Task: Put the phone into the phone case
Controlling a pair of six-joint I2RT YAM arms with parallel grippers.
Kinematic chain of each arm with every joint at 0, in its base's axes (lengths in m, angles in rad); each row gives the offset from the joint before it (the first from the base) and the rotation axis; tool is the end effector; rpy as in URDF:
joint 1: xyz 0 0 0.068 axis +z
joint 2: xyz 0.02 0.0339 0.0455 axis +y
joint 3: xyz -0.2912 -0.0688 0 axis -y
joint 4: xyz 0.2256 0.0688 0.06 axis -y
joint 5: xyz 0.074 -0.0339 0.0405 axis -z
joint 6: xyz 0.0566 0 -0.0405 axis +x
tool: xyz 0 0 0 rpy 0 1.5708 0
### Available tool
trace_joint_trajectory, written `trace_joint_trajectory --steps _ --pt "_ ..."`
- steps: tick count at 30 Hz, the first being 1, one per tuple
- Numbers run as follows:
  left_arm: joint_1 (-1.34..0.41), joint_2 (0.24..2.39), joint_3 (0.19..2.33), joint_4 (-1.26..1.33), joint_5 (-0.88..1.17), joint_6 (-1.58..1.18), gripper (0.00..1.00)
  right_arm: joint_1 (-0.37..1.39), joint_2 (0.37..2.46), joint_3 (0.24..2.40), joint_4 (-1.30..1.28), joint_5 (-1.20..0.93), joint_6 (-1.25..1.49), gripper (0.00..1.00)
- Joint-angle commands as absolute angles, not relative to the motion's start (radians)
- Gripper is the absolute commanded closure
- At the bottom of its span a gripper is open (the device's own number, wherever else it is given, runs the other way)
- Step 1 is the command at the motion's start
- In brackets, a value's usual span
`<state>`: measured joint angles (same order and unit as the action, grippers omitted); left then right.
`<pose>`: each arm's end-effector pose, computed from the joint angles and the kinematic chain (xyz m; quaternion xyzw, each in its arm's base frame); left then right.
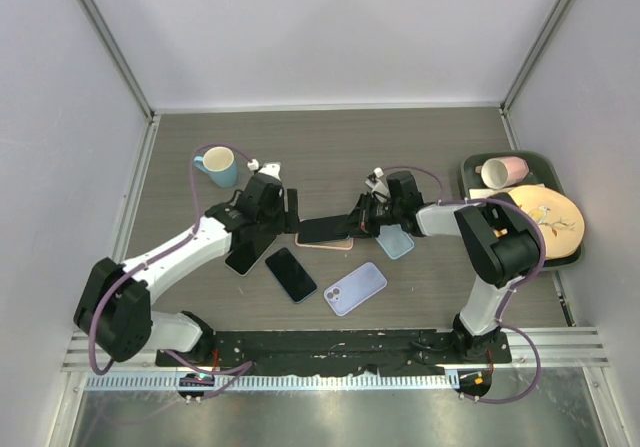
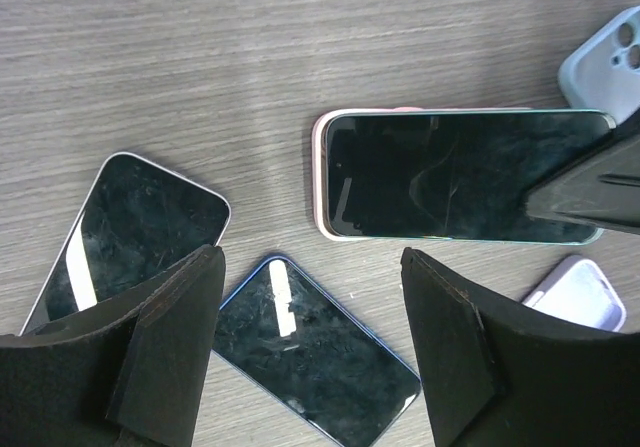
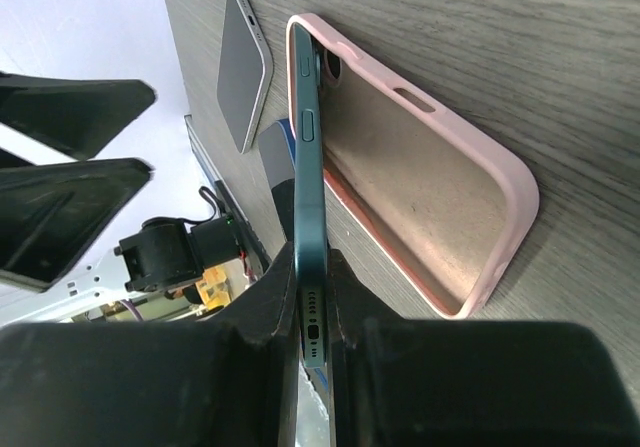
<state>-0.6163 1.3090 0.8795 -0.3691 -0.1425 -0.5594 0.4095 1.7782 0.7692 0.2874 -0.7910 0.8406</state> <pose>0.2213 -0.1469 0.2622 -0.0005 0.9244 -0.1534 0.3491 0.2925 0.1708 0.1643 0.0248 0.8554 0.5071 0.1029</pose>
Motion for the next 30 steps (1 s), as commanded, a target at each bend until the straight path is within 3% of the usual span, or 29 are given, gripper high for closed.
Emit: trace_joint_trajectory --steps 1,17,30 --pt "-0.621 1.385 0.905 -0.301 -0.134 -0.552 0.25 0.411 1.812 0.796 0.201 -0.707 0.782 0.99" --pt "-0.621 1.677 1.025 -0.255 -0.045 -0.601 0.3 0.422 1.931 0.879 -0.081 -0.402 0.572 0.99" --pt "-0.623 1.764 1.055 -0.224 0.032 -0.644 0.32 0.443 1.977 0.908 -0.126 -0.342 0.532 0.96"
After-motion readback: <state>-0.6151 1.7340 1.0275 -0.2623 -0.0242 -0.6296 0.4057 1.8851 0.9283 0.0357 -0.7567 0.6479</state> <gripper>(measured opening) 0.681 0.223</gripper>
